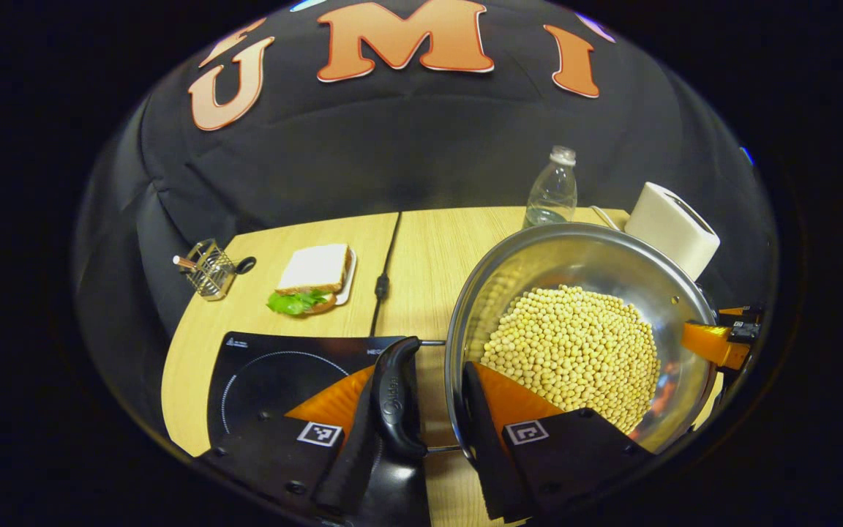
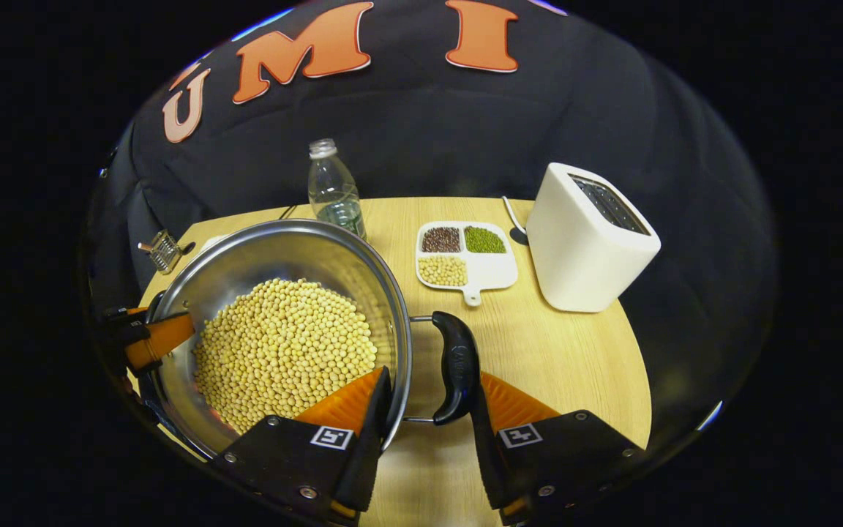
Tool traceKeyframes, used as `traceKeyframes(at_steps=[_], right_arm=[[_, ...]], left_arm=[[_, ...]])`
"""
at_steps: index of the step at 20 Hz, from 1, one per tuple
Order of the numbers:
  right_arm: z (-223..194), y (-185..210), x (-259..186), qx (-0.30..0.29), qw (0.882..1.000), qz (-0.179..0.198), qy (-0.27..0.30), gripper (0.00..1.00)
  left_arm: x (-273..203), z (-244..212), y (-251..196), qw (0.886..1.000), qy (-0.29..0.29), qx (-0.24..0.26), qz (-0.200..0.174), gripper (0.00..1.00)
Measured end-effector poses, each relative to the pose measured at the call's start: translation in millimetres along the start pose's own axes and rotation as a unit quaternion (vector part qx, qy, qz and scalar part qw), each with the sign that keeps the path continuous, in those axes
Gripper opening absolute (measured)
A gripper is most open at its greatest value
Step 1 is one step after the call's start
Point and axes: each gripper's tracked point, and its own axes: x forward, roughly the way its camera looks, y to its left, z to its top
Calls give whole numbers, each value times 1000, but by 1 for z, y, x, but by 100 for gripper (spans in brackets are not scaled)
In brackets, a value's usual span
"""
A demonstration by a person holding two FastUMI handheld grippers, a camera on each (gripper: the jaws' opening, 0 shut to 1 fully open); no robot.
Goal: First push the handle of the pot to place it horizontally, then grasp the pot with both hands and set it on the induction cooktop.
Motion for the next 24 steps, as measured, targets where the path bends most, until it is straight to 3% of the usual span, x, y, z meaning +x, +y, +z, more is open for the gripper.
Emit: traceKeyframes(at_steps=[15, 24], right_arm=[[22, -8, 26, -56, 993, 102, -38, 58], [44, -17, 34, -73, 988, 131, -25, 58]], left_arm=[[-82, 16, 150, 992, -32, -76, 90, 65], [-102, -6, 219, 987, -21, -100, 123, 66]])
